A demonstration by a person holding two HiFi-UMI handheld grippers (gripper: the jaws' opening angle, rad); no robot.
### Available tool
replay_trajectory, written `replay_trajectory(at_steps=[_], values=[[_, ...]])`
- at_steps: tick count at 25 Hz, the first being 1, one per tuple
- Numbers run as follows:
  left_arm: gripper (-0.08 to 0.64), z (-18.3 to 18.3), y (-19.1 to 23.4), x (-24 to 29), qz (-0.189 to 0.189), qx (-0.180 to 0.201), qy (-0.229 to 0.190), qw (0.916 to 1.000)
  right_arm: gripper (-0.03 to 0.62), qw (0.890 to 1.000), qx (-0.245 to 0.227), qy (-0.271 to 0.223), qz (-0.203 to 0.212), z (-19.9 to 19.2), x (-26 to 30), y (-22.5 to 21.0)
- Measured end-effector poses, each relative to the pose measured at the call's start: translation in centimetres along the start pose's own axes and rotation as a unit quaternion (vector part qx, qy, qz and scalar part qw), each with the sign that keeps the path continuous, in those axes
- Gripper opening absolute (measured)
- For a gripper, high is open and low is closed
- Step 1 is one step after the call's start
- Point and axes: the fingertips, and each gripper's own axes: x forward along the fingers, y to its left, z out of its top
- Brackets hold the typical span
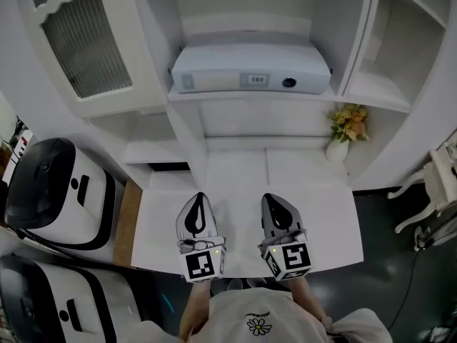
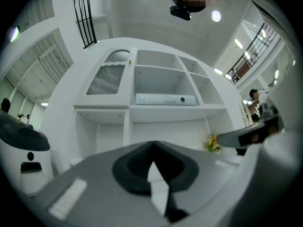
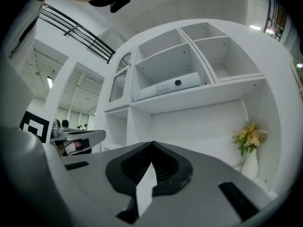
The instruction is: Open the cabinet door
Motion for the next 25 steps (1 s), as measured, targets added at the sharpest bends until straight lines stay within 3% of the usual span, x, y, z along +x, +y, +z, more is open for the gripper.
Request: replay_trajectory(at_steps=[5,25], values=[[0.006,0.8,-0.4,0.9,0.014,0.001,-0.015,0.9998,-0.002,1.000,-0.007,-0.007,0.010,0.7,0.1,-1.4],[0.006,2.0,-0.1,0.5,0.025,0.015,-0.008,0.9995,-0.002,1.000,0.003,-0.010,0.028,0.1,0.1,-1.7]])
